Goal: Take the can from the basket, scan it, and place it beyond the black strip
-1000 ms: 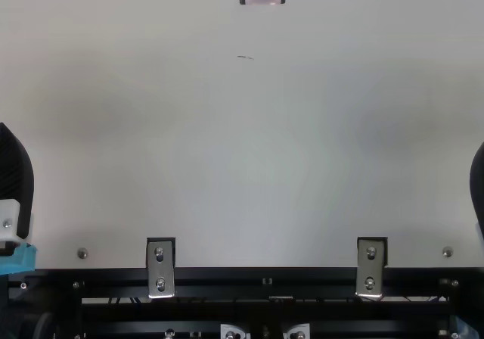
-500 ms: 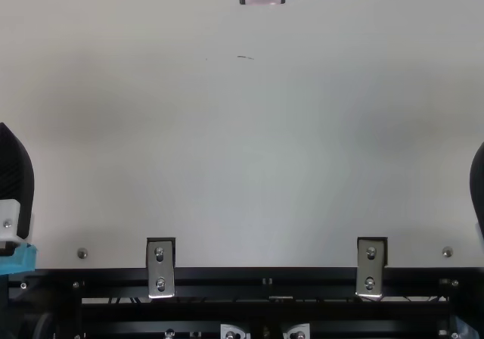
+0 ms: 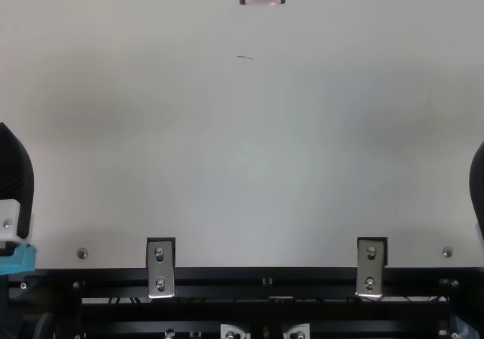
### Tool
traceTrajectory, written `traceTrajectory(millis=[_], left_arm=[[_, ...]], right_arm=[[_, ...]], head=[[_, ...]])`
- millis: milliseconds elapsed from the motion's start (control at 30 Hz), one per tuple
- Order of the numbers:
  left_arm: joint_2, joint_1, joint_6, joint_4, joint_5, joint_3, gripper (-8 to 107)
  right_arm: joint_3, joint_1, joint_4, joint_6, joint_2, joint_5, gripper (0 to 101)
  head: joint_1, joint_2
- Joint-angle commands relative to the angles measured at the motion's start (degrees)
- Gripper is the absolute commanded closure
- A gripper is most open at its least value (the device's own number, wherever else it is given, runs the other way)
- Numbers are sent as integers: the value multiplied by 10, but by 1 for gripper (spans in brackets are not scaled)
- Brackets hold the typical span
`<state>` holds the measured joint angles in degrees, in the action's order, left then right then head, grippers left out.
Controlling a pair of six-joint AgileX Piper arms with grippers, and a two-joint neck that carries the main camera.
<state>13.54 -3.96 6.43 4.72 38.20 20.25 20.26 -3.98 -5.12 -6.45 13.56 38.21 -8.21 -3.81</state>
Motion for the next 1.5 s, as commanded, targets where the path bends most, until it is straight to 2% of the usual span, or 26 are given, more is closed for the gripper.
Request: traceTrajectory(millis=[0,633,1467], left_arm=[[0,0,0,0,0,0,9],[0,0,0,0,0,0,9],[0,0,0,0,0,0,9]], right_arm=[[0,0,0,0,0,0,0],[0,0,0,0,0,0,0],[0,0,0,0,0,0,0]], head=[[-3,-7],[-7,-27],[-17,-211]])
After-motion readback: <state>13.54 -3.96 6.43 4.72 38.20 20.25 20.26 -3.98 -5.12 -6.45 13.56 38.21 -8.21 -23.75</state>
